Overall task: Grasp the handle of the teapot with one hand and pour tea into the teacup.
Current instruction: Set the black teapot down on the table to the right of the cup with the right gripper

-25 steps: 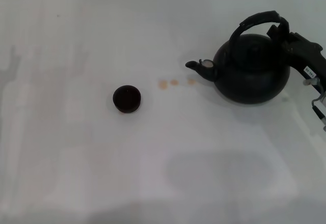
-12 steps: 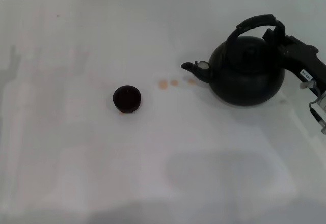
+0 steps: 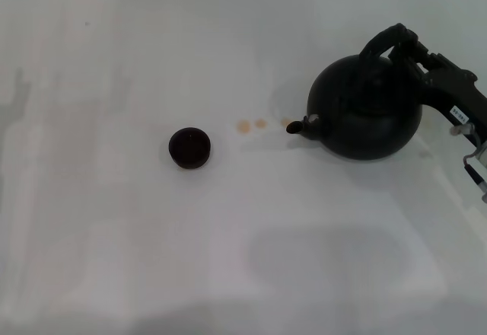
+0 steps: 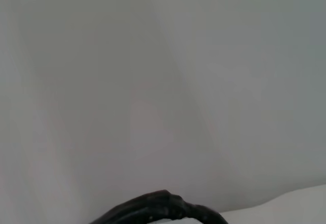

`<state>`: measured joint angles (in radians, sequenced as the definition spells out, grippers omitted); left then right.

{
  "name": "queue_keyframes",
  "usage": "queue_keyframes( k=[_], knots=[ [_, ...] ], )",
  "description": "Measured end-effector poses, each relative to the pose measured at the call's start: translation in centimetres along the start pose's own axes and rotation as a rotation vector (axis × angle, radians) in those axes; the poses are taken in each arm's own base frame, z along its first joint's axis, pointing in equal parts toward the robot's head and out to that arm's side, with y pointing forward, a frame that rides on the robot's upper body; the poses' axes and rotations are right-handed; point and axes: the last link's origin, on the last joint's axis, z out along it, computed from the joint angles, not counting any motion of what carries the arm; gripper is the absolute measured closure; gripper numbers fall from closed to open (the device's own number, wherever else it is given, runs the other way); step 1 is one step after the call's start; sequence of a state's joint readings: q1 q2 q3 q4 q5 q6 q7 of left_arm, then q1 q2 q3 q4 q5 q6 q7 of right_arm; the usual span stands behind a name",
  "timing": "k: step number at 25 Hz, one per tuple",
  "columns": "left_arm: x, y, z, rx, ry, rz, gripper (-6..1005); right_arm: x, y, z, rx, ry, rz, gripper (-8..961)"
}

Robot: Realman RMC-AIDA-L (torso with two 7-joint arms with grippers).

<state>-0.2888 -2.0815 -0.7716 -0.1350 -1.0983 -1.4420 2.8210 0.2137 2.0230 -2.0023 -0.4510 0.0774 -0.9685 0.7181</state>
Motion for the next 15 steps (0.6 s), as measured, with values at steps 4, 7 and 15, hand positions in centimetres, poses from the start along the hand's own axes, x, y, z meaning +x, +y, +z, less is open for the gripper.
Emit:
queue_keyframes(
  k=[4, 7, 15],
  knots=[
    [0.0, 0.0, 0.0, 0.0, 0.0, 0.0, 121, 0.1, 0.0, -0.3, -0.005, -0.003, -0.001, 625],
    [0.0, 0.0, 0.0, 0.0, 0.0, 0.0, 121, 0.1, 0.0, -0.6, -0.006, -0.009, -0.004, 597],
    [0.0, 0.0, 0.0, -0.001, 0.001, 0.001, 120, -0.1, -0.9, -2.4, 0.001, -0.049, 0.005, 535]
  ],
)
